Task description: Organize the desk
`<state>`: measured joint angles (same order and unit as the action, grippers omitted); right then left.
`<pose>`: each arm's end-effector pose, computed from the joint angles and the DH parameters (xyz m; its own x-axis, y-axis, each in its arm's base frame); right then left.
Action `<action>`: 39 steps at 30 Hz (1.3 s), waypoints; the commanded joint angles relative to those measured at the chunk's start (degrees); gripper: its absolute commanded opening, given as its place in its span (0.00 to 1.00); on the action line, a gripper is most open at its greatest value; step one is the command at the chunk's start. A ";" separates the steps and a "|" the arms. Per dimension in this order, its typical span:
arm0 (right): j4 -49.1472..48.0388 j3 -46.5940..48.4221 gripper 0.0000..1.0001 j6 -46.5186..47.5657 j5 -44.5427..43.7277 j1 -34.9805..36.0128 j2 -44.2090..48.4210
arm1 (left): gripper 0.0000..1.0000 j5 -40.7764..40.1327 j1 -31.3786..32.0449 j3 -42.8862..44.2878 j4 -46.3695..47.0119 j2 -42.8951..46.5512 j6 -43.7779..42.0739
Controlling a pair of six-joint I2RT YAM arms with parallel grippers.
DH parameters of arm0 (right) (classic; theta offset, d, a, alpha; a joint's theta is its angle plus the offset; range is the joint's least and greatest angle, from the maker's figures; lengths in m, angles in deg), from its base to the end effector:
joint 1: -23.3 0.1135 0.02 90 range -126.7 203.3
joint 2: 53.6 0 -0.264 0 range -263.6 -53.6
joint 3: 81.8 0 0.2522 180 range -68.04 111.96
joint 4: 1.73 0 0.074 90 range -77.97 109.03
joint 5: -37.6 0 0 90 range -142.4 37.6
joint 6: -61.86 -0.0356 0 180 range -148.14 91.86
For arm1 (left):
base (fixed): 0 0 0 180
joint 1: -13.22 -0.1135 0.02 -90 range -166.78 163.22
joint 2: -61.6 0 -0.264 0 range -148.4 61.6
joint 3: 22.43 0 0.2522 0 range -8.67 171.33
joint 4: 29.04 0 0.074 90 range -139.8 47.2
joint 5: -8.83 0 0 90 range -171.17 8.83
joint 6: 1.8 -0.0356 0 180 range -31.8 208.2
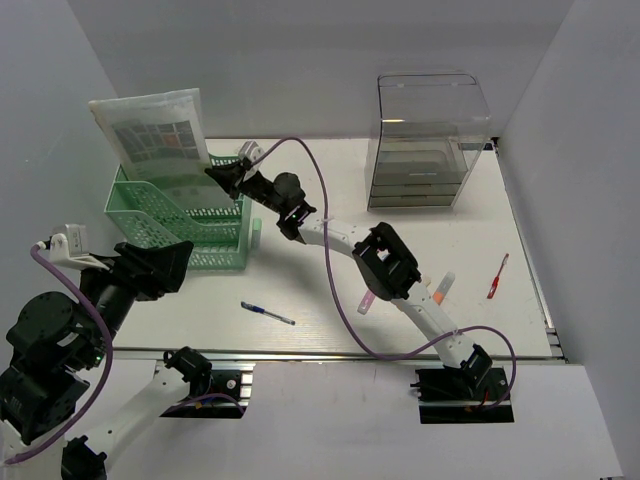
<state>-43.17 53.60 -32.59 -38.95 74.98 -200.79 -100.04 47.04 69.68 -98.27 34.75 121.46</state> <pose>0.3551 0.4627 0.2588 0.2369 0.4214 -0.8754 -0.9095 0.4130 -0.0473 0.0043 0.0110 0.4543 -0.1899 -0.4974 -0.8465 0.1847 0.8287 -0.5284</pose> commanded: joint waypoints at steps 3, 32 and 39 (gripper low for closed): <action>-4.74 -2.46 0.00 3.04 -0.18 0.44 1.47 | 0.98 -0.55 0.37 0.58 -0.52 -0.31 -0.65; -4.75 -15.91 0.89 11.74 -1.76 -1.66 12.79 | 0.98 3.49 0.37 -1.53 3.34 0.22 1.11; 11.36 -24.25 0.89 14.37 4.29 -7.11 25.79 | 0.98 9.19 0.37 -3.89 7.73 -2.76 0.93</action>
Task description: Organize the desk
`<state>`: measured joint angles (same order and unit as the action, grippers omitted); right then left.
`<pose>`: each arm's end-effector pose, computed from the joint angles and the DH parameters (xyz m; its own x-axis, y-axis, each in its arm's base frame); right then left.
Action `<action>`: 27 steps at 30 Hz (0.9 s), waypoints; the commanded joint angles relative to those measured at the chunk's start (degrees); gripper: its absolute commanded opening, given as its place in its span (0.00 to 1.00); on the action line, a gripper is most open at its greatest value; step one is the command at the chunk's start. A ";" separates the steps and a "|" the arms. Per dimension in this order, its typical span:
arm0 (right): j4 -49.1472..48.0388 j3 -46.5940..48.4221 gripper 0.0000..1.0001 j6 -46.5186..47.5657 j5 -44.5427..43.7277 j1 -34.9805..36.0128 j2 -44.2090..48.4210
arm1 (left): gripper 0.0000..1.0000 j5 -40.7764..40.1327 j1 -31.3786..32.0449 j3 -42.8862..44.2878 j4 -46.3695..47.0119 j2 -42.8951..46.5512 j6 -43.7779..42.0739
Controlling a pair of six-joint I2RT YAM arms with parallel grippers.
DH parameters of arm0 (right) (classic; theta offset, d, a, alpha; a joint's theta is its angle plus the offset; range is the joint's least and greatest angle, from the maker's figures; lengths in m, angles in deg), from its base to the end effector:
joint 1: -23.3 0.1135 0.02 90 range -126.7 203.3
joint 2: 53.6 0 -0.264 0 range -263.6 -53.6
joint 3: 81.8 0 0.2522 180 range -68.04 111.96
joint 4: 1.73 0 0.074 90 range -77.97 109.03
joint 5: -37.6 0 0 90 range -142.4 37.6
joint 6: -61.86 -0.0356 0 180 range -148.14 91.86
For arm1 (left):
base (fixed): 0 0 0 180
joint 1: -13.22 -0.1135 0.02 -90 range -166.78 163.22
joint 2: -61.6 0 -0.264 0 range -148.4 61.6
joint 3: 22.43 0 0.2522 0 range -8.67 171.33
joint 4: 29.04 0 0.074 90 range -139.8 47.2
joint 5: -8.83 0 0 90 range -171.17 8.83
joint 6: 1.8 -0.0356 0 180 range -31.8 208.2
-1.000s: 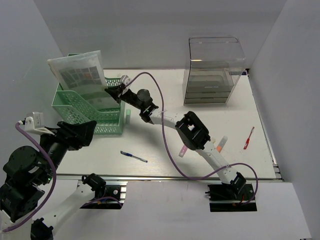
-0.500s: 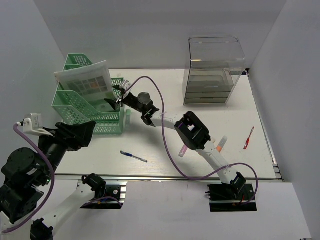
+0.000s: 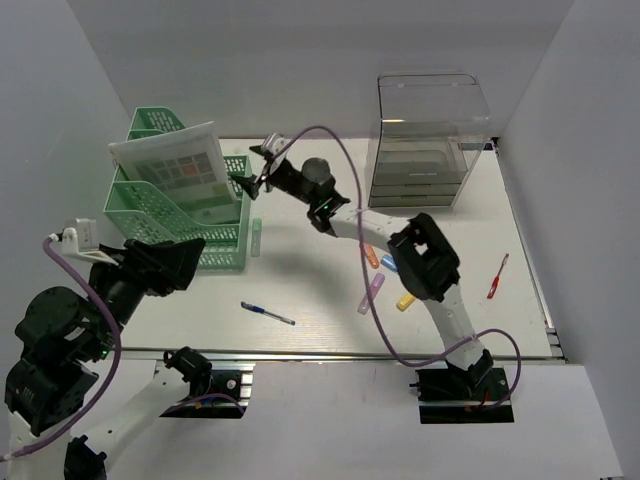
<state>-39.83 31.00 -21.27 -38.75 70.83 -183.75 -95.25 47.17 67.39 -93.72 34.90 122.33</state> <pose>0.3533 0.3985 0.2786 0.3411 0.2004 -0.9184 -0.8310 0.5211 -0.1949 0.0104 0.0035 0.4541 -0.2094 -0.5151 -0.8312 0.2687 0.7870 -0.5554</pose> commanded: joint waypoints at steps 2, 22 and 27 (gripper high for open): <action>19.89 0.26 0.89 4.45 9.25 -3.75 11.31 | 0.98 6.69 0.23 -3.09 6.07 -4.32 -0.03; 71.80 -26.96 0.18 4.91 14.38 -27.21 56.04 | 0.16 26.65 -1.34 -3.28 17.25 -39.82 -13.47; 70.93 -36.46 0.65 1.57 18.16 -32.67 65.01 | 0.19 28.06 -1.35 -2.92 21.29 -46.93 -17.43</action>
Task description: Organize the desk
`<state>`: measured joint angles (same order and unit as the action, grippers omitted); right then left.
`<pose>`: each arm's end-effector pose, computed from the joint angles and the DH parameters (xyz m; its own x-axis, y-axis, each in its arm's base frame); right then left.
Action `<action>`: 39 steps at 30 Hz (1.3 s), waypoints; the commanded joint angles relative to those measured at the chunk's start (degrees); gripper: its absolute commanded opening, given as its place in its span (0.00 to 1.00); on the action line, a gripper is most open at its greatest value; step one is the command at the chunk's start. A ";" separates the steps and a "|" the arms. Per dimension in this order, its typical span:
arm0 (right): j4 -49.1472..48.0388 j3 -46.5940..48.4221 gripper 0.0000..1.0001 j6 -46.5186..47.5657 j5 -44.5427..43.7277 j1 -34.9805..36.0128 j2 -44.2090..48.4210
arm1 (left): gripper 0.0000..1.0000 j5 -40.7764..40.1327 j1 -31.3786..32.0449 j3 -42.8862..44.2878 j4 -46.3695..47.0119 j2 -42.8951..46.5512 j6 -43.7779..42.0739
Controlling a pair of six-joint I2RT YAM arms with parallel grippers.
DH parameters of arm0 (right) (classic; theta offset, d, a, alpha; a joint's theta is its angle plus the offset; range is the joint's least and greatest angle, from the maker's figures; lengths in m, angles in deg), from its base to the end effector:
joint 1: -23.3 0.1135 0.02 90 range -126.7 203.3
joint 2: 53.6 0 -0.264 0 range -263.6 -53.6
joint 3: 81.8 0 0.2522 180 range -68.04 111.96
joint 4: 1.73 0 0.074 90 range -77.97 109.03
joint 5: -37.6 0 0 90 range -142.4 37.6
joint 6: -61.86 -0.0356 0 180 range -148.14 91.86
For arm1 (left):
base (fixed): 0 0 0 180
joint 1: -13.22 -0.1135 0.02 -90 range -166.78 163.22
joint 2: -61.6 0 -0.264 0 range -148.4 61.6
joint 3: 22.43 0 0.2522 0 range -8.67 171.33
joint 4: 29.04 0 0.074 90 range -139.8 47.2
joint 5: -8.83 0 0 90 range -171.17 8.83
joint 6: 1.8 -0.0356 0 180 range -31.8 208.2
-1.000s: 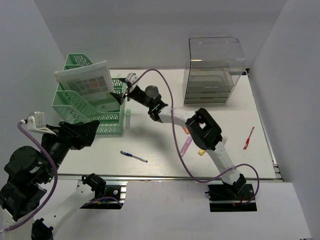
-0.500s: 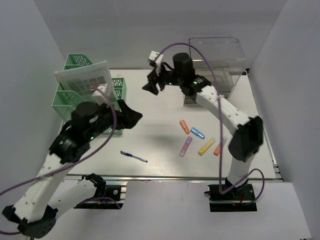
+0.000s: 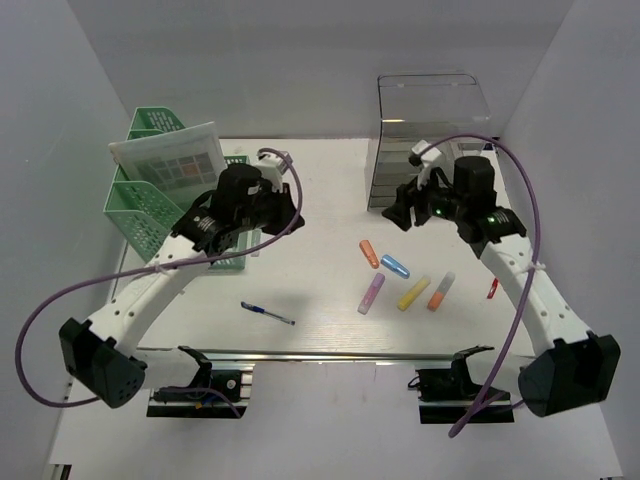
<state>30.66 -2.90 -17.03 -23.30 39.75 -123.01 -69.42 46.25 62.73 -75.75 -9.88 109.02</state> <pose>0.2567 0.0938 0.3613 -0.2357 -0.2452 -0.9404 -0.7363 0.6766 0.0082 0.2245 -0.1546 0.3641 -0.6677 0.0190 -0.7442 0.4702 0.7858 -0.4017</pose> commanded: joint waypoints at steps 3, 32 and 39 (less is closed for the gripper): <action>0.53 -5.20 0.57 -5.57 2.19 -4.49 6.39 | 0.58 2.05 -0.43 0.51 4.82 -5.06 -5.96; -38.28 -9.76 0.47 -39.29 30.59 -31.13 -21.64 | 0.83 -10.08 -0.43 -18.84 16.16 4.69 -8.60; -53.68 -11.18 0.48 -51.70 28.65 -30.95 -27.27 | 0.83 -9.90 -0.43 -19.54 17.04 4.86 -9.22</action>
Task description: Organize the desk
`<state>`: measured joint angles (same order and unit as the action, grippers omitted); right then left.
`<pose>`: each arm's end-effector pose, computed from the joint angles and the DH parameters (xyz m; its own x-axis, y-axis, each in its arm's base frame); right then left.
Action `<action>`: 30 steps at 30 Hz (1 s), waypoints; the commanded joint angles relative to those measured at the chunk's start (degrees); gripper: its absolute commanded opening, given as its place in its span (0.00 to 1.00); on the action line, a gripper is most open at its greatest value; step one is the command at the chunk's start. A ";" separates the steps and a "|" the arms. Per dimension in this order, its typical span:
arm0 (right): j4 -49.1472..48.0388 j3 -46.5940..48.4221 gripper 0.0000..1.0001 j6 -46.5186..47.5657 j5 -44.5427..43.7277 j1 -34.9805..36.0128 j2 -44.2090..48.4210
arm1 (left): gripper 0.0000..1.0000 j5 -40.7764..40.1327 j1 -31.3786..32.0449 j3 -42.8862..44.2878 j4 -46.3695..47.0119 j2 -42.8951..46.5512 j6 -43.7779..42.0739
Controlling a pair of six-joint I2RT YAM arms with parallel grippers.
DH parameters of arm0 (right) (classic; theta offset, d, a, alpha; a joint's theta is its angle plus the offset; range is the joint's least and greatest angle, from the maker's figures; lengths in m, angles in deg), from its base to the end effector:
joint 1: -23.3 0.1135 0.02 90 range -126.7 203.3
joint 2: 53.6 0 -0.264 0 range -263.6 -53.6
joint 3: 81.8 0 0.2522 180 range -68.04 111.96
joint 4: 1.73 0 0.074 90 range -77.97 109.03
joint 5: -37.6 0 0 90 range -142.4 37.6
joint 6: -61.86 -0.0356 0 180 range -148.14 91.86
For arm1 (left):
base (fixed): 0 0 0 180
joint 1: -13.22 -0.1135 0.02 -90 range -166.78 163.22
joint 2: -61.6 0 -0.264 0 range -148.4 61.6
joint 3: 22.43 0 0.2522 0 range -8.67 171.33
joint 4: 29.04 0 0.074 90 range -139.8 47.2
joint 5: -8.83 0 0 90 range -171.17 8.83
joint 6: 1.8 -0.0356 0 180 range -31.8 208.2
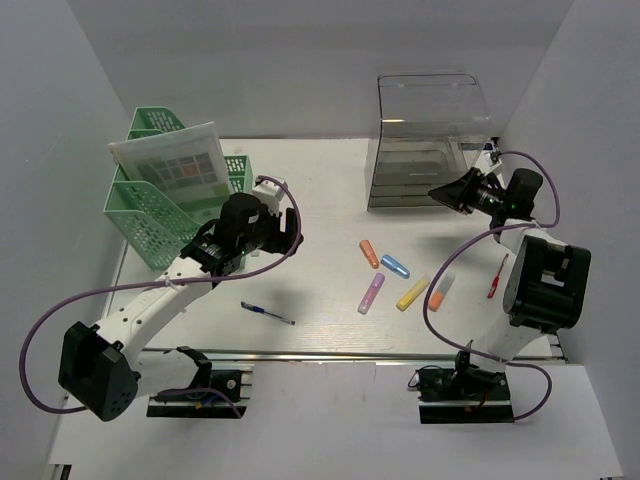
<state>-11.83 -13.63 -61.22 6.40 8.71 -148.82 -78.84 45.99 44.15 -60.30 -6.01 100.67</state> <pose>0.3532 -0.0605 0.2348 -0.5974 0.4477 -0.6654 -0.4001 0.5527 0.7310 0.2214 -0.1442 0.2945 -0.5616 0.1049 -0.8207 0.4593 0.8646 -0.2037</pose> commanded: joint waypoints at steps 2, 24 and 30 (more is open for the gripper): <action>-11.65 -0.10 0.47 -7.87 -2.11 0.35 -2.60 | 0.84 -0.83 -0.17 -1.22 2.02 1.69 -1.22; -31.68 -0.89 0.45 -21.94 -11.43 3.60 -9.98 | 0.84 1.89 -0.17 -2.63 3.87 2.05 -2.01; -35.37 -2.29 0.43 -24.39 -13.89 3.95 -10.77 | 0.84 2.86 -0.17 -2.81 4.40 1.96 -2.19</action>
<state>-41.40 -15.14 -83.80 -5.01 12.26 -158.96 -77.42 45.99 42.25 -57.31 -5.73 99.14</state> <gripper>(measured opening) 0.433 0.841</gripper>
